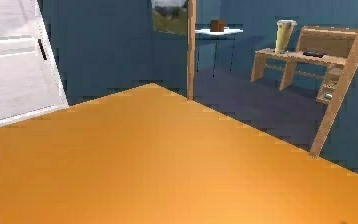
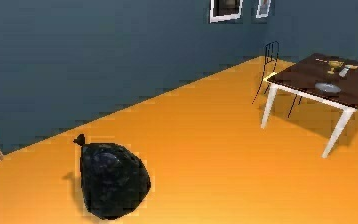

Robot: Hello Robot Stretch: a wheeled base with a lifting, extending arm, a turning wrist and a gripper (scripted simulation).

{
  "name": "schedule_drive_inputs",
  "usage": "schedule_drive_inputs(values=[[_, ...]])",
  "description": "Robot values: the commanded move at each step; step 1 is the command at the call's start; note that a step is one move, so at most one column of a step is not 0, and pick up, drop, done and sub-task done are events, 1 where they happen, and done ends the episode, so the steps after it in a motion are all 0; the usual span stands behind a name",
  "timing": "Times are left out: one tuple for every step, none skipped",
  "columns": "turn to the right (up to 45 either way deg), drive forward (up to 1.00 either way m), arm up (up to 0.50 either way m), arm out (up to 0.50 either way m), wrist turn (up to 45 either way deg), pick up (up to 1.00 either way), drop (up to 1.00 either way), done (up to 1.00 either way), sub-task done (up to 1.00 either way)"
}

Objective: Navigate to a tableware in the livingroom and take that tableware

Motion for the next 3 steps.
schedule_drive_inputs(values=[[12.0,0.0,0.0,0.0,0.0,0.0,0.0,0.0,0.0],[0.0,0.8,0.0,0.0,0.0,0.0,0.0,0.0,0.0],[3.0,0.0,0.0,0.0,0.0,0.0,0.0,0.0,0.0]])
